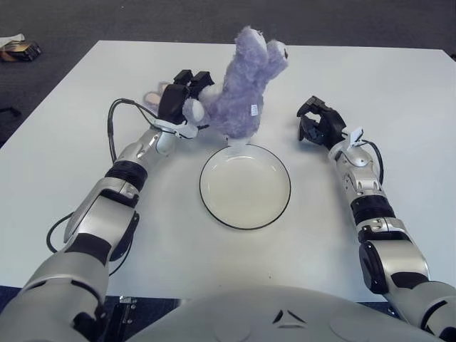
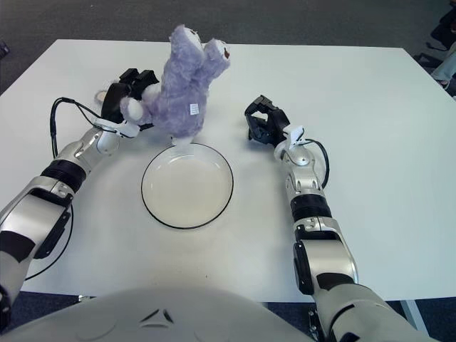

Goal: Put the doll into the plate.

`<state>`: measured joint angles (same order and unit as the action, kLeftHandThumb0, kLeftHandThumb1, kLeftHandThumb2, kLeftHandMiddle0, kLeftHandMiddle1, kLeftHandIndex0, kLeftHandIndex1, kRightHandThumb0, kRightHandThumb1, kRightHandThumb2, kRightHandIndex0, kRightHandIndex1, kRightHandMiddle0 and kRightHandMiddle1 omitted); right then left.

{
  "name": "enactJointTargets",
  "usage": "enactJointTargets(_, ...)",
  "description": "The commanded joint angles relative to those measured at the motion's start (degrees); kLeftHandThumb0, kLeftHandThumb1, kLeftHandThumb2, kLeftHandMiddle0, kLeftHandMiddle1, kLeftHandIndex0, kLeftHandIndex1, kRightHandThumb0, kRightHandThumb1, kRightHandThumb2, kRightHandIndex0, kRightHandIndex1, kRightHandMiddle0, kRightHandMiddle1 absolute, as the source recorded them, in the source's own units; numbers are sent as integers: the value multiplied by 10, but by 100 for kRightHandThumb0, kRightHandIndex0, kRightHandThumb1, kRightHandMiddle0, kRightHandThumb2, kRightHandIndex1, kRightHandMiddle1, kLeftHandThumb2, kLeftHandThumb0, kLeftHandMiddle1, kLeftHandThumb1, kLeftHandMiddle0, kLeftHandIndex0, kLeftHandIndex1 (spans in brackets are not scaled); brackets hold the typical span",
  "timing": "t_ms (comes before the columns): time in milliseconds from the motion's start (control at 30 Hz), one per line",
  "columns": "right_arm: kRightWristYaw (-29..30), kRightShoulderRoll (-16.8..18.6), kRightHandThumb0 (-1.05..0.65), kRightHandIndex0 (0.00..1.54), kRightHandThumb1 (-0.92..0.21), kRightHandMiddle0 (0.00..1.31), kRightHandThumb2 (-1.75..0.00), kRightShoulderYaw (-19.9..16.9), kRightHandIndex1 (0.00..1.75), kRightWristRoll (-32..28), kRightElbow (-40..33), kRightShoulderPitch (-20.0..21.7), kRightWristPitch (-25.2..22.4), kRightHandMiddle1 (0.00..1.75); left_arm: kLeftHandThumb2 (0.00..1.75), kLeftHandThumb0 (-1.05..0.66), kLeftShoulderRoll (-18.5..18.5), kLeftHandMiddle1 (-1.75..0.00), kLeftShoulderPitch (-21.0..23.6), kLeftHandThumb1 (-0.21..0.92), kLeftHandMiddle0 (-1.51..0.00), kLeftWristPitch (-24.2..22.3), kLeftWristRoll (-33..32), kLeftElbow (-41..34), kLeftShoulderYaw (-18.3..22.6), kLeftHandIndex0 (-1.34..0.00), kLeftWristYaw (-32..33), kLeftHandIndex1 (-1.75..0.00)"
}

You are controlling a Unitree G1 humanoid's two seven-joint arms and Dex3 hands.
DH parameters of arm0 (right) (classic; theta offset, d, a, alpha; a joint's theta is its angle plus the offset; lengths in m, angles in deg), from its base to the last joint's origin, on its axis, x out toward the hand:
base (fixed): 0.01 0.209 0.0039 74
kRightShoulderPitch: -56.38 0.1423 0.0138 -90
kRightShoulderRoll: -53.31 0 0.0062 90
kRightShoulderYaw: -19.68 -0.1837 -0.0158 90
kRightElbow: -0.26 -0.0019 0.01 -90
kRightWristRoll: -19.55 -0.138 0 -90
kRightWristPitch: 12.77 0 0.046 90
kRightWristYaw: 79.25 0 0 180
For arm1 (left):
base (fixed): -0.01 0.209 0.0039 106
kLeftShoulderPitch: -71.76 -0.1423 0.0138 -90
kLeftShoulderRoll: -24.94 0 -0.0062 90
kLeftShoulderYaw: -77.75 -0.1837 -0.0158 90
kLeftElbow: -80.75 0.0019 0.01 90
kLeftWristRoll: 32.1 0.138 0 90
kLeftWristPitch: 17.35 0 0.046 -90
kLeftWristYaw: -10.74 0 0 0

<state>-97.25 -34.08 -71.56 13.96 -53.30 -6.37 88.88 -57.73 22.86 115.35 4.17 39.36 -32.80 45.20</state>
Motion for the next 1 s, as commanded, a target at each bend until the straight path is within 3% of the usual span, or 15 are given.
enactJointTargets(0,0,-3,-37,85,-75,30,-76,17,175,29,32,-36,-35,175,154,55,7,-175,-11,13,-76,18,-8,-37,16,-102,-1,-175)
enactJointTargets(567,21,-9,-38,88,-69,33,-84,38,175,54,29,-32,-39,175,156,55,-1,-175,-59,12,-77,88,48,-151,32,-103,41,-175)
enactJointTargets(800,27,-11,-39,90,-67,35,-87,42,175,57,23,-31,-52,175,156,55,-3,-175,-89,12,-77,76,100,-222,39,-102,74,-175)
enactJointTargets(967,24,-12,-39,90,-66,35,-88,45,175,57,25,-29,-52,175,155,55,6,-175,-102,12,-77,89,103,-259,37,-100,51,-175)
